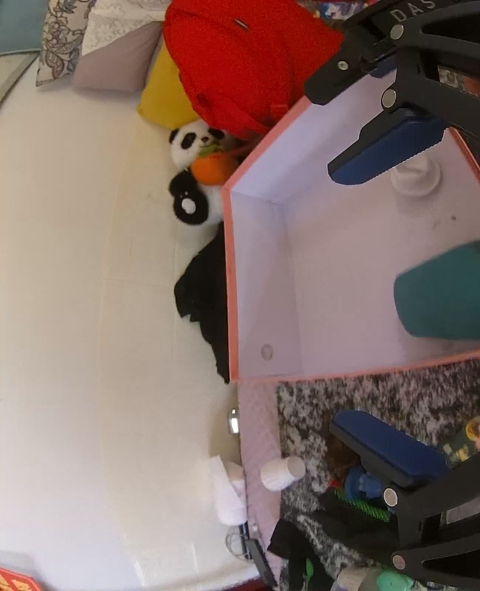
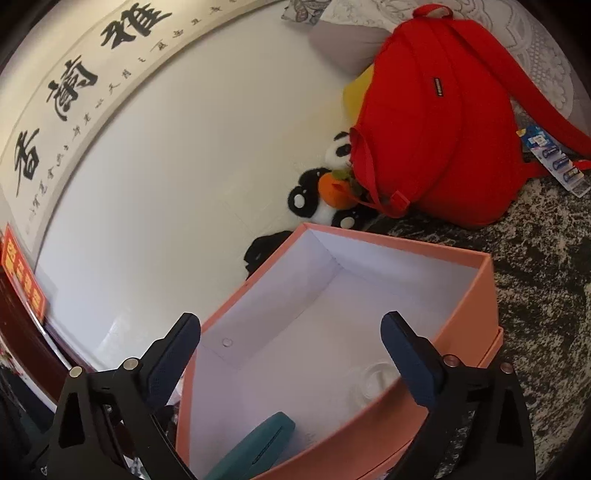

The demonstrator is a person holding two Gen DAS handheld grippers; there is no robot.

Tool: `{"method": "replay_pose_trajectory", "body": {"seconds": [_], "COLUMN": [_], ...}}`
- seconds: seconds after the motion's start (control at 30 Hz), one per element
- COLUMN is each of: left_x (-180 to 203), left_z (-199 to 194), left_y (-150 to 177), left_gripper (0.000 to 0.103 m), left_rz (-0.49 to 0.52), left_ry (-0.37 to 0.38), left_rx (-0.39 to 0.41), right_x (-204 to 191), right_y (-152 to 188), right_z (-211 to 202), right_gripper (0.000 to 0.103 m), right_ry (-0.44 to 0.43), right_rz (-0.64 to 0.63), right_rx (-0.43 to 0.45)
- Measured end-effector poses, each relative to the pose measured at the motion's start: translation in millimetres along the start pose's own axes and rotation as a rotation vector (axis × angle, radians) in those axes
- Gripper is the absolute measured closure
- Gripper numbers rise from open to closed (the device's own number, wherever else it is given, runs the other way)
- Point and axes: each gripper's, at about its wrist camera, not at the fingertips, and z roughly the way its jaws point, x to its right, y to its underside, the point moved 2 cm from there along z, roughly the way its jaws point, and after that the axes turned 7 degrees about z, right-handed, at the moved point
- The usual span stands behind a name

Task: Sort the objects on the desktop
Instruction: 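Grasp the clear flower-shaped organizer with the left tool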

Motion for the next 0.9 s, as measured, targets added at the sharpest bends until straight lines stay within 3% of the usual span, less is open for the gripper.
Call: {"method": "replay_pose_trajectory", "body": {"seconds": [0.27, 0.53, 0.7, 0.9], "left_x": [-47.0, -114.9, -150.8, -184.3], "left_z": [-18.8, -43.2, -36.9, -6.7], "left_y": [50.8, 102.1, 125.8, 144.8], "left_gripper": [0.002, 0.002, 0.002, 0.002], "left_rz": [-0.057, -0.126, -0.118, -0.192], "left_ry": [-0.076, -0.190, -0.246, -0.218], "left_rx": [-0.077, -0.104, -0.158, -0.268], "right_x": [-33.5, -87.7, -112.4, -141.2], "right_y": [17.8, 65.0, 91.1, 120.8], "right_z": [-5.6, -19.2, -32.5, -33.5], "right_gripper": [0.003, 0.003, 0.001, 0.001], "right_ry": [-0.071, -0.142, -0.196, -0.391], "right_rz": [-0.104, -0.301, -0.346, -0.292], "right_rx": [-0.019, -0.053, -0.093, -0.249]}}
